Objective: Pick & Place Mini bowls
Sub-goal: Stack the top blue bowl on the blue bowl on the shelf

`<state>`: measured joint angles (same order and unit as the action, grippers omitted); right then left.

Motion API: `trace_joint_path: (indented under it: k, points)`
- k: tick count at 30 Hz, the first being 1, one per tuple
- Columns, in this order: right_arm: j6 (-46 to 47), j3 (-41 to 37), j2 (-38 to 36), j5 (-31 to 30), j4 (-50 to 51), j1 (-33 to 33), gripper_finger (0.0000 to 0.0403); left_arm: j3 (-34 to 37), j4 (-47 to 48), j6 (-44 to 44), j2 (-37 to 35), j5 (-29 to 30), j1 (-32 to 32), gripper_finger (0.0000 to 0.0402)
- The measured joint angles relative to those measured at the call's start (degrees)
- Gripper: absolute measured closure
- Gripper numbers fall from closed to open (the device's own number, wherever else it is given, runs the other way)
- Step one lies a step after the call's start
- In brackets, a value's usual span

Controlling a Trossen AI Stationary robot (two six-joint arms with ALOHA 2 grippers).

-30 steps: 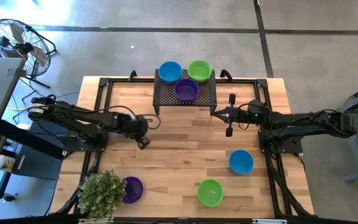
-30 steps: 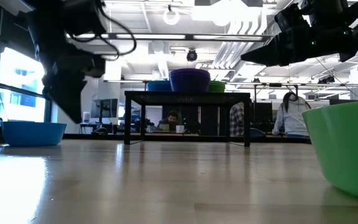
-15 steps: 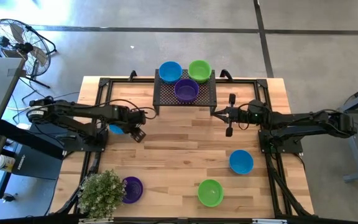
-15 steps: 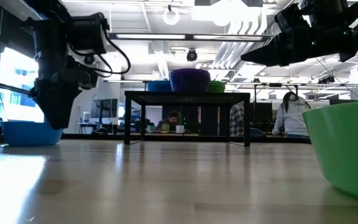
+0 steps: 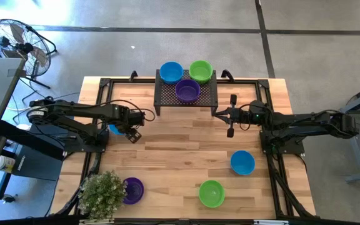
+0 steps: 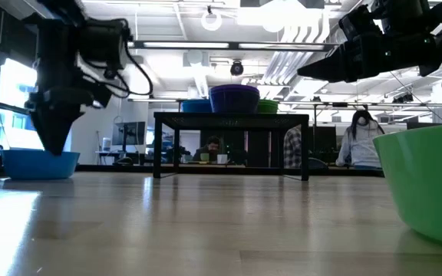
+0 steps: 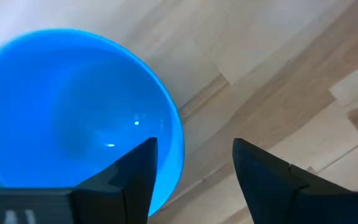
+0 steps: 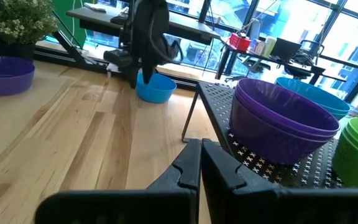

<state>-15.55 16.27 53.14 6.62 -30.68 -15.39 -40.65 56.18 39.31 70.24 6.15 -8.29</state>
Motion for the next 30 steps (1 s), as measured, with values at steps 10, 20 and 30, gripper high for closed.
trace_joint_path:
  k: [10,20,30]
  points:
    - [-0.2,0.0,0.1,-0.3,0.0,0.0,0.0402,8.4,-5.4,2.9,0.0,-2.6,0.0,0.0304]
    - [-0.2,0.0,0.1,-2.1,0.0,0.0,0.0402,1.4,-0.8,-4.4,0.0,-2.9,0.1,0.039]
    - [-0.5,0.0,0.1,-2.2,0.9,0.0,0.0402,-17.3,7.8,-12.5,0.0,2.1,0.1,0.0398]
